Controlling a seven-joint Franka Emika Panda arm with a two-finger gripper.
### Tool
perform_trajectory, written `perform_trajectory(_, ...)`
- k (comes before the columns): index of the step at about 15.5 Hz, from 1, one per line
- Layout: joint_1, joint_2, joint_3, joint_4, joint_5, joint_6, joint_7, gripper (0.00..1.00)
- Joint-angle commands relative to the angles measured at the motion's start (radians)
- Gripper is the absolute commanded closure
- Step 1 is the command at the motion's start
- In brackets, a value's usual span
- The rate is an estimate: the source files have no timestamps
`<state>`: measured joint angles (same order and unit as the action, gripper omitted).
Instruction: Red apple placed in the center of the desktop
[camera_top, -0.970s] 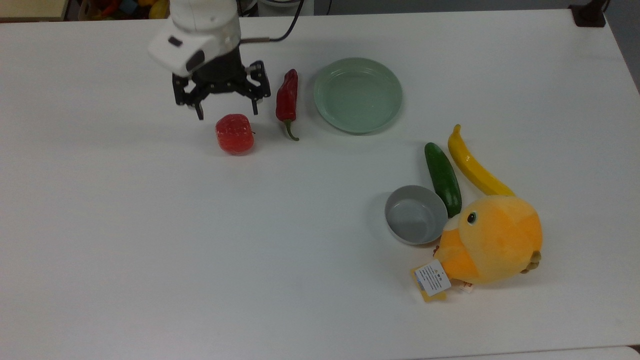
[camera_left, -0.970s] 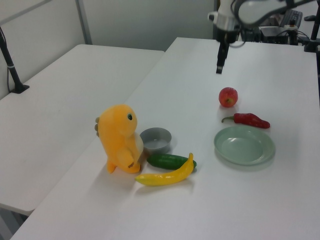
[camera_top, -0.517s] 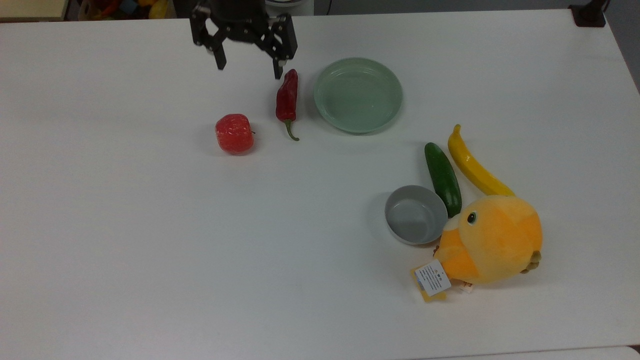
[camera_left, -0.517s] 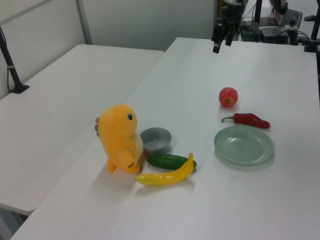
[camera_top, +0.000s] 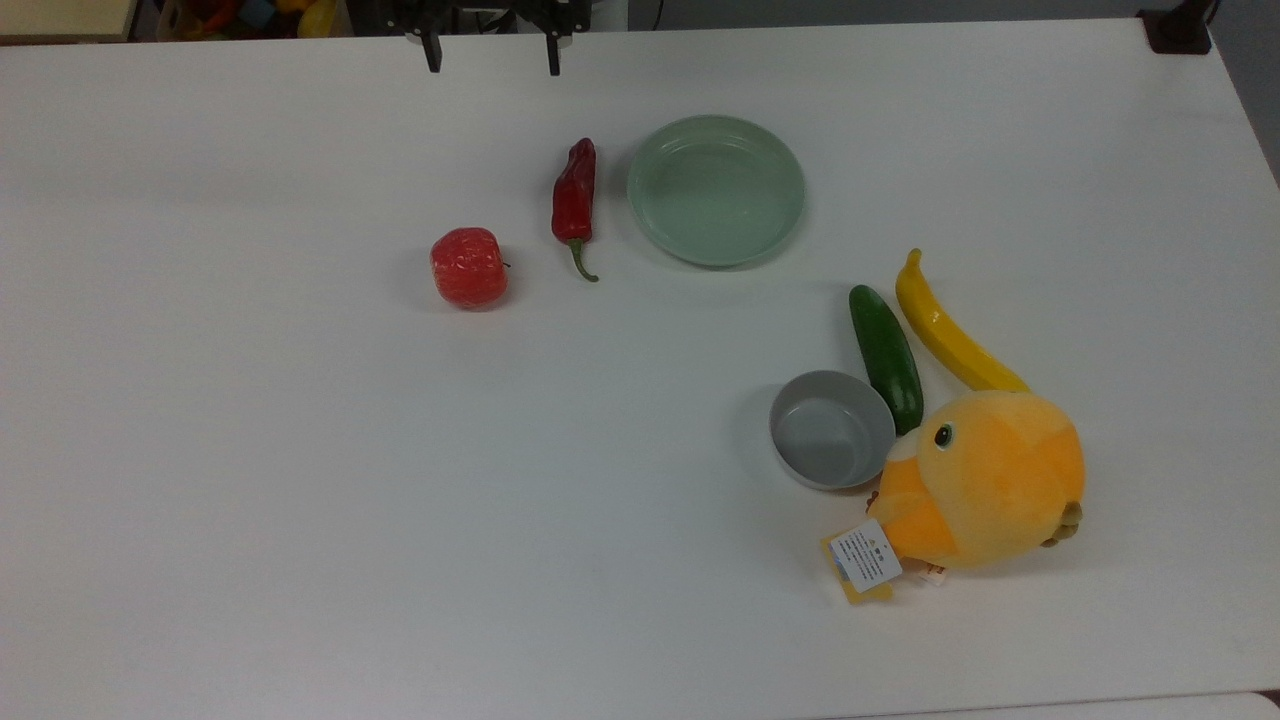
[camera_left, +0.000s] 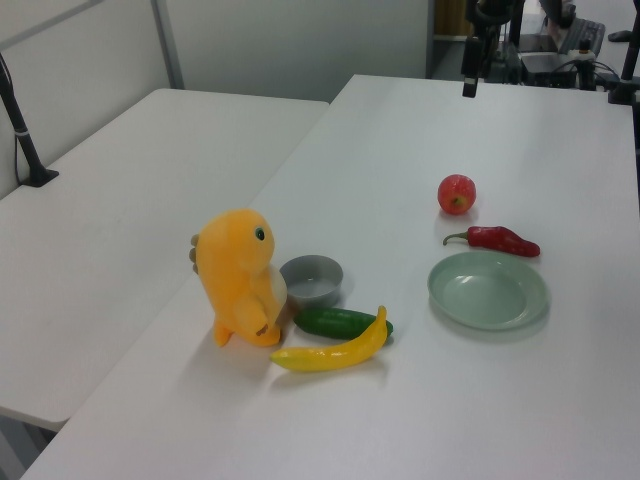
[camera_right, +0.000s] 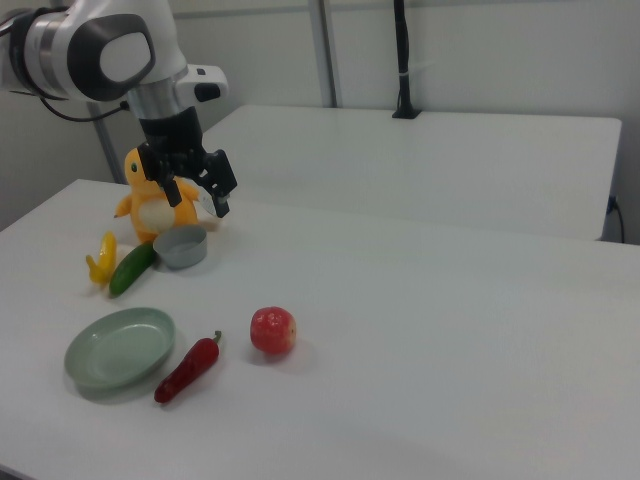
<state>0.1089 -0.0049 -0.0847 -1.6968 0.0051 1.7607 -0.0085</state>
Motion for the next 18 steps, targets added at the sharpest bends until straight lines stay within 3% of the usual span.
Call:
perform_trajectory(1, 0.012, -0.013, -0.018, -0.012, 0.003, -0.020, -0.048, 0.00)
perform_trajectory(18, 0.009, -0.020, -0.027, -0.015, 0.016, -0.004, -0.007, 0.00)
